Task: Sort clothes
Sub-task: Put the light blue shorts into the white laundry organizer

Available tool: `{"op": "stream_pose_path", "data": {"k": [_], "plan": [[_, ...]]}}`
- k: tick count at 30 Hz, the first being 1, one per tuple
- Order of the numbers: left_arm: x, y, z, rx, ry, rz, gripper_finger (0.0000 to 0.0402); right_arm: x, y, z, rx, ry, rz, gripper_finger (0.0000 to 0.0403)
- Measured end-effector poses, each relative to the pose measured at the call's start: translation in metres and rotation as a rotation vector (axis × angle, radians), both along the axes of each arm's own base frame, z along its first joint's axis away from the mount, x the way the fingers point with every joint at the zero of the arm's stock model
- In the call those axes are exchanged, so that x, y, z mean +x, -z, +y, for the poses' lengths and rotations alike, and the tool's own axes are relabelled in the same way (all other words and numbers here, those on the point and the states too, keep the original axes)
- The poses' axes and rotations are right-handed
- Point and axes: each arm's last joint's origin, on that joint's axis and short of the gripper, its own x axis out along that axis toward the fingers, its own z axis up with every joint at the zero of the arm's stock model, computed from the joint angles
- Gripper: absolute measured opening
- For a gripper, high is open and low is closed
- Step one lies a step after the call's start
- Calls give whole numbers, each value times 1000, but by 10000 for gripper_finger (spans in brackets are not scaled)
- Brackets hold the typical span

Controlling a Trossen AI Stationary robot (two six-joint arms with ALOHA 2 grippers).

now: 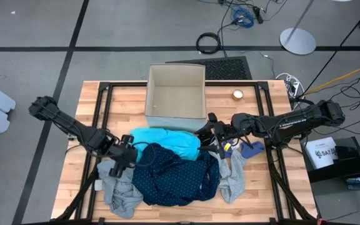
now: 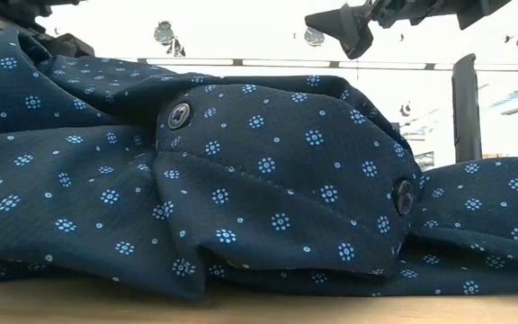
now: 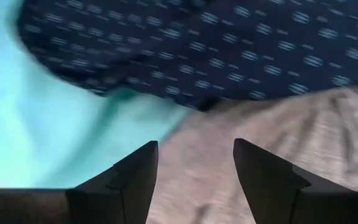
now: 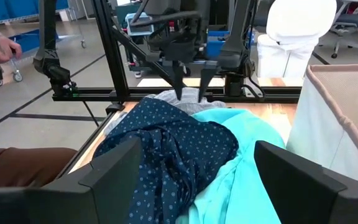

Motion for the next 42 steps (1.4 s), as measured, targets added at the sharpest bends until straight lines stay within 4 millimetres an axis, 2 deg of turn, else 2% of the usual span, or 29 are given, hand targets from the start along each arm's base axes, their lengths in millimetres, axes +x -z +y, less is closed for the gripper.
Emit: {"op": "stream_pose_path", "data": {"k": [8, 19, 26, 33, 42], "plan": [[2, 4, -2, -23, 19, 37, 220, 0, 0, 0, -1, 1, 3, 304], [12, 20, -8, 6, 23, 120, 220, 0, 1, 0, -1, 1, 8, 304], [14, 26, -11, -21, 84, 166, 212, 0, 1, 0, -2, 1, 8, 304], [14, 26, -11, -22, 87, 166, 148, 0, 1, 0, -2, 1, 9, 304], [14, 26, -11, -22, 86, 167, 20, 0, 1, 0, -2, 1, 9, 304]]}}
